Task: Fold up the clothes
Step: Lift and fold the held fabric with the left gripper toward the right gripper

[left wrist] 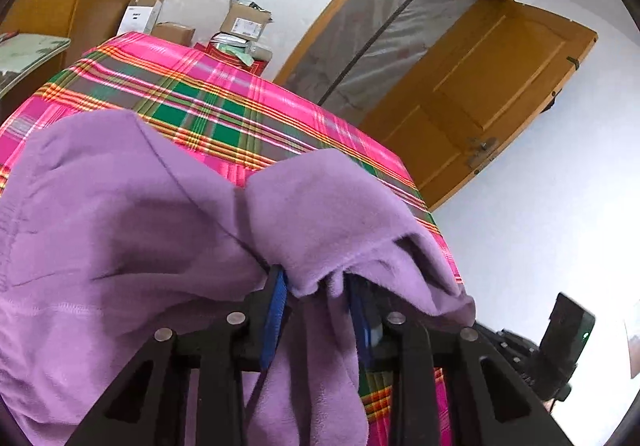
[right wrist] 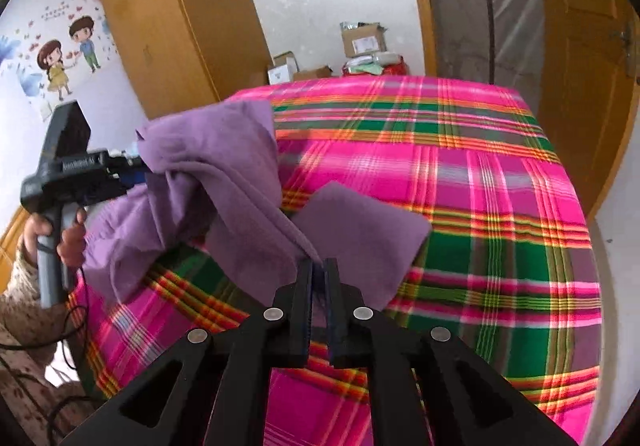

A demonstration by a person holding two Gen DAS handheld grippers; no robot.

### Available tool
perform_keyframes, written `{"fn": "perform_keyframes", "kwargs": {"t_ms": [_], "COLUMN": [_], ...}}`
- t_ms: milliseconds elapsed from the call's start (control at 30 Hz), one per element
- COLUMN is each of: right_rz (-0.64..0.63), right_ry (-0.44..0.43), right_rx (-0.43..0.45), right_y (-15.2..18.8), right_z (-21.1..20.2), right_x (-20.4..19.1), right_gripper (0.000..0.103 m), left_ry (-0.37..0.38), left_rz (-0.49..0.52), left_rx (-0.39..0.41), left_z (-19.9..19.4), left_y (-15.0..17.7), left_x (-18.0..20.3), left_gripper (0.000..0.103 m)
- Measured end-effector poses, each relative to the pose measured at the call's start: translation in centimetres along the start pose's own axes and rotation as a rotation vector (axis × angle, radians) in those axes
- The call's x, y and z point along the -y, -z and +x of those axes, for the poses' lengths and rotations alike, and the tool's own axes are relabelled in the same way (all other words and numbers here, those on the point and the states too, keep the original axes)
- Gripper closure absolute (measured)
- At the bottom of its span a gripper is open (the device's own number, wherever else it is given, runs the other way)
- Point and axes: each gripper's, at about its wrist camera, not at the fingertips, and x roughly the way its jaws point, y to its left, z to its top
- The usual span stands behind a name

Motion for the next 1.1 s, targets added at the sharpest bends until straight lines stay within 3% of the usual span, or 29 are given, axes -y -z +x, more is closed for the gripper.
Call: {"fn": "perform_keyframes", "kwargs": {"t_ms": [67,133,200,400,700,867,933,967,1067,1100], "right_rz": [-0.006,-0.033,-0.062,-0.153,-0.269,-0.312,-0.367,-0.367,-0.306,-0.293], "right_ry": [-0.024,-0.053,-0.081,-0.123,-0.183,-0.147,-0.065,-0.045,-0.049,-0.047], "right_rx": [0.034,0.067,0.091,0.083,0.036,0.042,0.068,0.068,0.042,0.039], "right_y": [-0.7,-1.6,-2.4,-5.4,-7.9,-7.7,-7.5,-7.6,-8.2,-8.4], "right_z": [-0.6,-1.1,-1.3,1.9,6.0,6.1,5.9,6.1,6.8,6.9], "right_x": [-0.3,-1.1,-2.0,-5.1,-9.1,-9.9,-10.1,-9.9,-8.6,-8.3], "right_gripper": [0.082,0.081,0.071,0.07,0.07,0.07,0.07,0.071,0.098,0.098], "left_ry": [0.016,0.037,0.043,0.013,0.0,0.007,0.013,0.012,0.016,0.019], "left_rz": [0.017,0.049,0.093,0.166,0.173,0.181,0.194,0.2,0.209,0.209], "left_rx": [-0.01,-0.007,0.002,-0.033,-0.032,-0.055,-0.064,-0.072,-0.083,-0.086], "left_z": [-0.2,-0.5,-0.9,0.5,0.8,1.5,1.8,2.0,2.1,2.2], "left_y": [-0.3,-0.4,-0.5,-0.1,-0.3,-0.2,0.0,0.1,0.4,0.6], "left_x": [0.4,0.9,1.7,3.3,4.1,3.9,4.1,4.2,4.3,4.4], "left_gripper": [0.072,0.072,0.072,0.072,0.072,0.073,0.083,0.084,0.09,0.092]}}
